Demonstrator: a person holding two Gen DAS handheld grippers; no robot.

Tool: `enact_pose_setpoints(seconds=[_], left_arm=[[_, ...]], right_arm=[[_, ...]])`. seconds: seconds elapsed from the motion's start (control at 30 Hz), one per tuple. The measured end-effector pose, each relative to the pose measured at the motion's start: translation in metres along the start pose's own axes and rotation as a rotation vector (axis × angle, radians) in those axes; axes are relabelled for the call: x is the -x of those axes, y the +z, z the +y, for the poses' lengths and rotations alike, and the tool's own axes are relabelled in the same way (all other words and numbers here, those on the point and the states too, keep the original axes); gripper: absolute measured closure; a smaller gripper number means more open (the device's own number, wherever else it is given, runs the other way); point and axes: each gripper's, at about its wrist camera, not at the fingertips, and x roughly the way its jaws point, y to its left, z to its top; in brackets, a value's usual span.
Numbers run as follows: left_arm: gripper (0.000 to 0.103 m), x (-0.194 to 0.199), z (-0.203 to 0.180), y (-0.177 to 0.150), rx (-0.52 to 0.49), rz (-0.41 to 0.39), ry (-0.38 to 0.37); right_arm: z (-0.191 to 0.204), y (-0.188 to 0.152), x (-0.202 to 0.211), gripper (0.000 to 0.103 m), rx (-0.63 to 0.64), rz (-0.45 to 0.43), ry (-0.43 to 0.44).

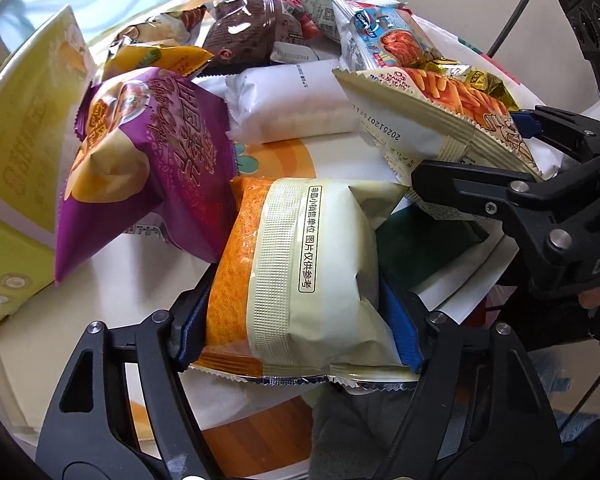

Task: Organize snacks
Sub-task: 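Grasp the orange-and-cream bag with left tool while right tool grasps the orange stick-snack bag, then carry both bags into the cardboard box and open both tools to drop them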

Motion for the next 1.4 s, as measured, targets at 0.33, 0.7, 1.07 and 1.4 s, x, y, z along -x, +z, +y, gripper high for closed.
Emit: enact_pose_setpoints(seconds=[0.33, 0.7, 1.07, 1.4], left_arm=[[0.033, 0.024, 0.000, -0.001, -0.004, -0.027, 0.026], [0.033, 0.075, 0.000, 0.000, 0.048, -0.090, 0.056], [0.033, 0.147, 0.028, 0.016, 0.203, -0.234, 0.149], [0.033, 0.198, 0.128, 0.033, 0.304, -0.334, 0.279]], right_arm=[[0.011, -0.001, 0.014, 0.045, 0.046, -0.019, 0.001], [0.026, 0.013, 0.057, 0.047, 0.041, -0.067, 0.037], [0.045, 0.055, 0.102, 0.048, 0.103, -0.149, 0.106], [0.107, 0.114, 0.106, 0.048, 0.208, -0.221, 0.148]])
